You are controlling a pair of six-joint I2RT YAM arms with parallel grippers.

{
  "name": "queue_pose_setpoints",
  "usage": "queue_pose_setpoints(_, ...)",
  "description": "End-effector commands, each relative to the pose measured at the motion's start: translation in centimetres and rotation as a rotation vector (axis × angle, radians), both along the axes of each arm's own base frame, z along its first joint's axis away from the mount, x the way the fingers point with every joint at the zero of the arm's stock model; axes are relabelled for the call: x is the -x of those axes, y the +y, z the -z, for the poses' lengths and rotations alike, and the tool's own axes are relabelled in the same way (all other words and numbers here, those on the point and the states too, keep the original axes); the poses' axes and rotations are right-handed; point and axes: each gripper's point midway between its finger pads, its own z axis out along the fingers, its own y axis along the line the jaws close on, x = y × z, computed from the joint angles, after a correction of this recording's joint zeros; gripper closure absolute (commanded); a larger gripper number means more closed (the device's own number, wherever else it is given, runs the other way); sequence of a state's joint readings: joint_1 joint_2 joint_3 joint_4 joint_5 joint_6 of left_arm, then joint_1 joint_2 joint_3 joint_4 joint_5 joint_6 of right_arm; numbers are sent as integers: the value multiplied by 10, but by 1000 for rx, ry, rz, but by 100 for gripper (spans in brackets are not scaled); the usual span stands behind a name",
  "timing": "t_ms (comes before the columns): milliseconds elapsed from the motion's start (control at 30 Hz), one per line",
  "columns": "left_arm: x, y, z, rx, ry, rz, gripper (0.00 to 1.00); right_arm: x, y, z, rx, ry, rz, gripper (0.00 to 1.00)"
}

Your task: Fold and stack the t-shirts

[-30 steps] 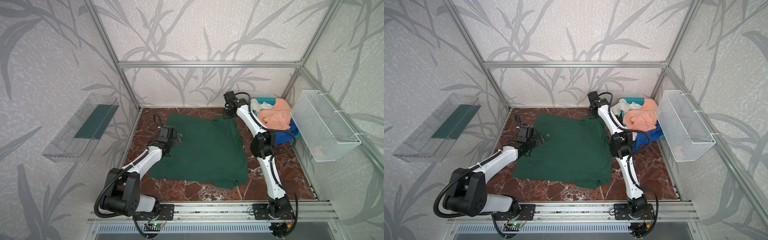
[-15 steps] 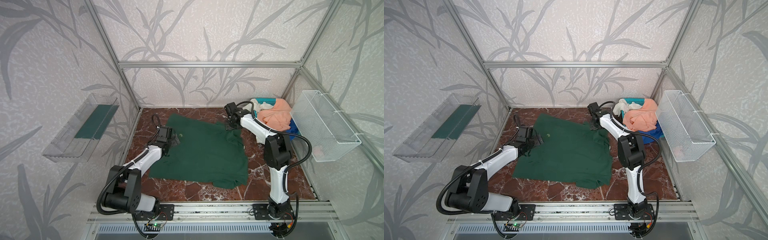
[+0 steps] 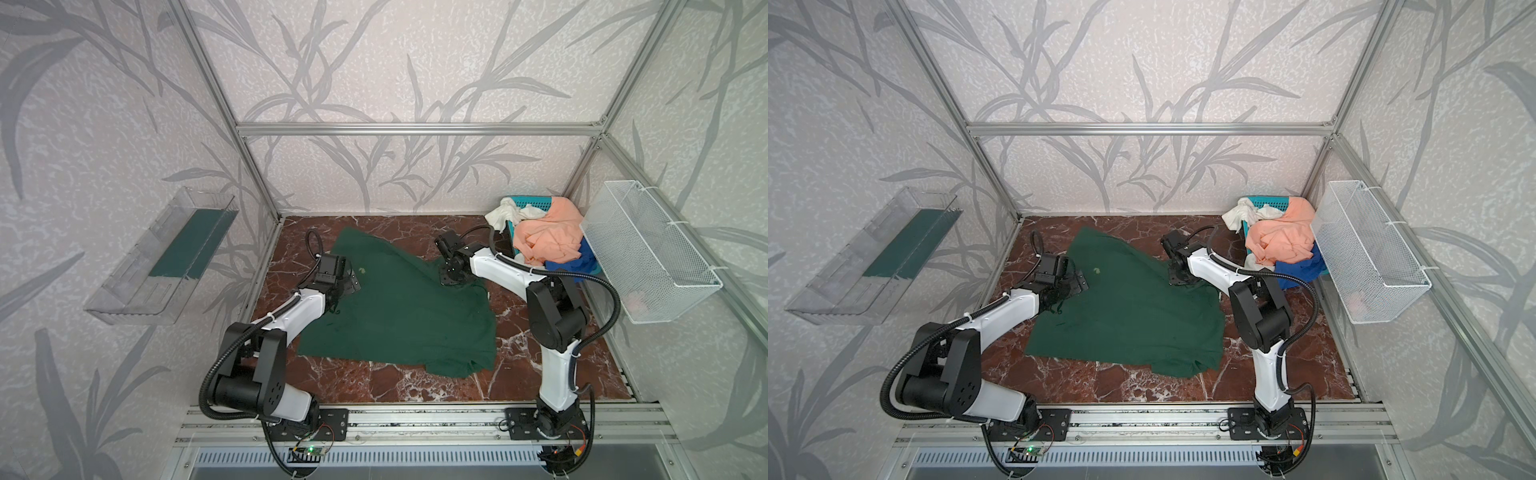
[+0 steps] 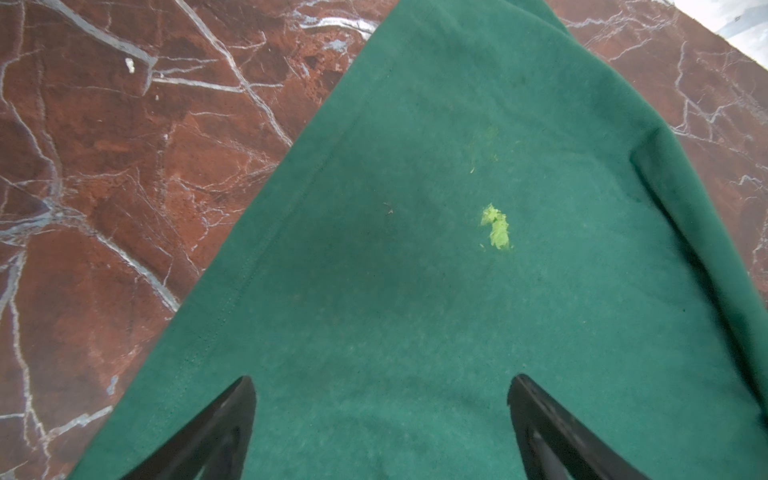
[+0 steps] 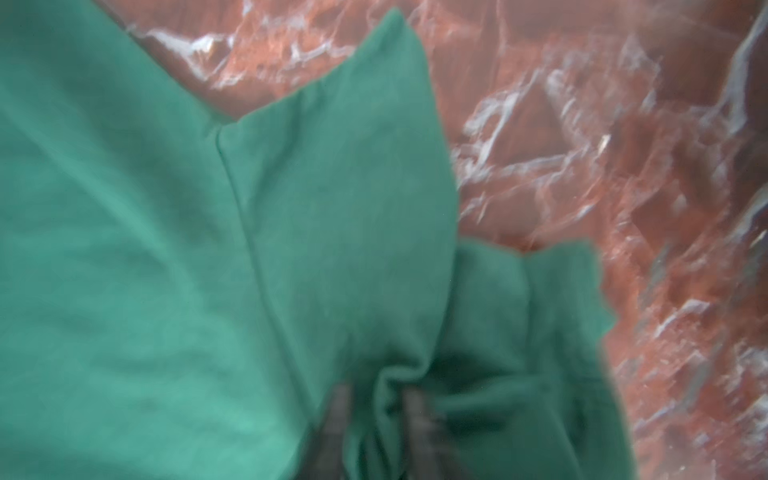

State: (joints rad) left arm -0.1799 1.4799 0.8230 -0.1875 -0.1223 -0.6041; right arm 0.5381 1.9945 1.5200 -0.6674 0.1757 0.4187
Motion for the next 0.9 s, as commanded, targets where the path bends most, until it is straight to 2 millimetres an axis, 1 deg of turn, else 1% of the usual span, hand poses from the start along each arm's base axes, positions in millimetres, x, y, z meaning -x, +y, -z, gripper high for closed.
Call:
queue_pose_setpoints(0,-3,1,-2,7,6,-5,5,6,8,-30,-86,-5,-24,61)
queue_pose_setpoints(67,-4,0,-1,9,9,-4,5,1,12,-40,-119,-3,-35,57)
queue_pose_setpoints(100,-4,0,-1,9,9,-3,5,-3,10,-44,-126,-2,-24,54)
queue_pose_setpoints(133,-4,0,-1,10,9,-2,5,-9,6,-48,-132,-5,-8,51)
queue_pose_setpoints(167,-5,-1,-2,15,8,-1,5,-15,1,-49,-133,-4,8,51)
queue_pose_setpoints(233,-4,-2,-3,21,6,2,5,-32,-9,-50,-134,-11,37,46)
queue_pose_setpoints(300,-4,-3,-4,24,5,5,5,-45,-11,-44,-143,1,33,44)
queue_pose_setpoints(400,-3,-4,-5,28,2,9,5,-56,-12,-32,-142,48,29,44)
queue_pose_setpoints(500,-2,-5,-5,35,2,16,5,-63,-10,-16,-133,98,20,44)
queue_pose_setpoints(600,-3,-7,-5,43,2,22,5,-64,-9,-3,-123,144,19,44)
queue_pose_setpoints(733,-3,-9,-6,52,1,29,5,-61,-1,5,-158,179,6,48)
queue_pose_setpoints(767,-3,-9,-5,51,4,29,5,-61,-1,6,-161,180,7,52)
queue_pose_setpoints(867,-3,-8,-3,48,8,28,5,-60,-4,10,-152,184,18,68)
